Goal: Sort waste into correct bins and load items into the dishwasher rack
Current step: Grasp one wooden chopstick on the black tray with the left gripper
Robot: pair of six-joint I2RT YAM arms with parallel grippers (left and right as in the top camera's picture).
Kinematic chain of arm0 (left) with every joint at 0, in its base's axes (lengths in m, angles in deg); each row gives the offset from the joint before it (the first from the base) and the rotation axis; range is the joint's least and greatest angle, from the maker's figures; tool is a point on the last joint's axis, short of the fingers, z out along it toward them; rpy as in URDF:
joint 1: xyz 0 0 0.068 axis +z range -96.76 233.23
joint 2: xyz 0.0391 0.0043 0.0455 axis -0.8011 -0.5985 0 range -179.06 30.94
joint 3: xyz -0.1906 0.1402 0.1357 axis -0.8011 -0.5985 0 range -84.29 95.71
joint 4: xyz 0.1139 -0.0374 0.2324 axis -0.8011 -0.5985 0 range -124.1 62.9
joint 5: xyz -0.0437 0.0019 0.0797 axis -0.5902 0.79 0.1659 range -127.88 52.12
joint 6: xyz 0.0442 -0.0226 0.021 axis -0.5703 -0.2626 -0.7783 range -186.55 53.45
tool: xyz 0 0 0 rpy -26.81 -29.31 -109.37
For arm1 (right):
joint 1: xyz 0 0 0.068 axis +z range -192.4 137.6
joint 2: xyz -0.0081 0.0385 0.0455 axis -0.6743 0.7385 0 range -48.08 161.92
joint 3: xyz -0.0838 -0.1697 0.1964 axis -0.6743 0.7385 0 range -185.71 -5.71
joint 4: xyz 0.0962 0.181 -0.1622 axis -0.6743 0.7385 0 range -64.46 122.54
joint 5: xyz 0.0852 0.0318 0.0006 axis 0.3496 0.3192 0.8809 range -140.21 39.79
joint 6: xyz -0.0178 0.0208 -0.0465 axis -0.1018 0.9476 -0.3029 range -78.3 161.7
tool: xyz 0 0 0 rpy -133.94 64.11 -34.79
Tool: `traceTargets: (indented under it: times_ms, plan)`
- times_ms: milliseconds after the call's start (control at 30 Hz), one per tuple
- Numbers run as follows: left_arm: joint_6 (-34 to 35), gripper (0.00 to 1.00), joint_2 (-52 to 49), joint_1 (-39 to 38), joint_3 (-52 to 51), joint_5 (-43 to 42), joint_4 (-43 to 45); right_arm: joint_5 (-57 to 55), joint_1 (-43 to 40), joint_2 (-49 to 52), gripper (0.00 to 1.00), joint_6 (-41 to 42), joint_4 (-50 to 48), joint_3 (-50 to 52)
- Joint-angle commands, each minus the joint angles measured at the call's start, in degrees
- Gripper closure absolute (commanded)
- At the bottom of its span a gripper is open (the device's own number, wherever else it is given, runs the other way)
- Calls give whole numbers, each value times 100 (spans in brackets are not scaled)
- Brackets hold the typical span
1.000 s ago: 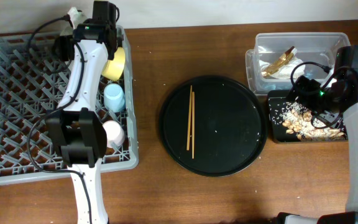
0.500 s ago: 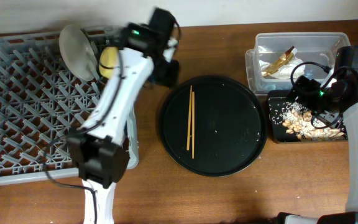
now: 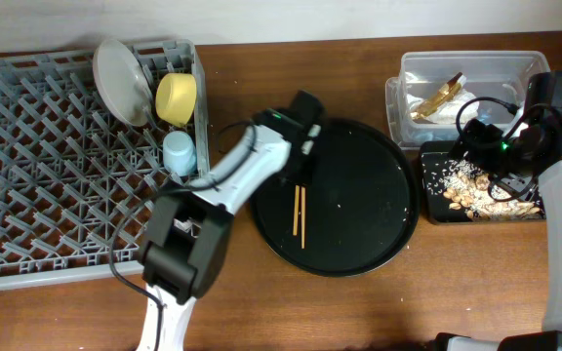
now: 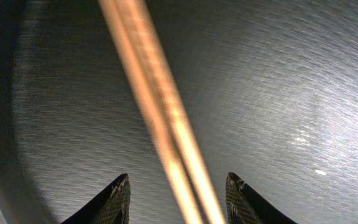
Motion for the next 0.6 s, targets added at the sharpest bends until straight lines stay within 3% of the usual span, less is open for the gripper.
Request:
traceTargets:
  times_ms: [0,167,333,567]
  plan:
    - [232,51,35,-243,-37,664,50,-68,-37,17,1,4,-2,11]
    - [297,57,35,-378,-37,387,184,-68,-37,17,2,4,-2,11]
    - [1119,66,24,-570,-39,780,267,-68,-37,17,2,4,-2,11]
    - [1222,66,24,-619,-114,866,339,-68,-37,17,2,4,-2,11]
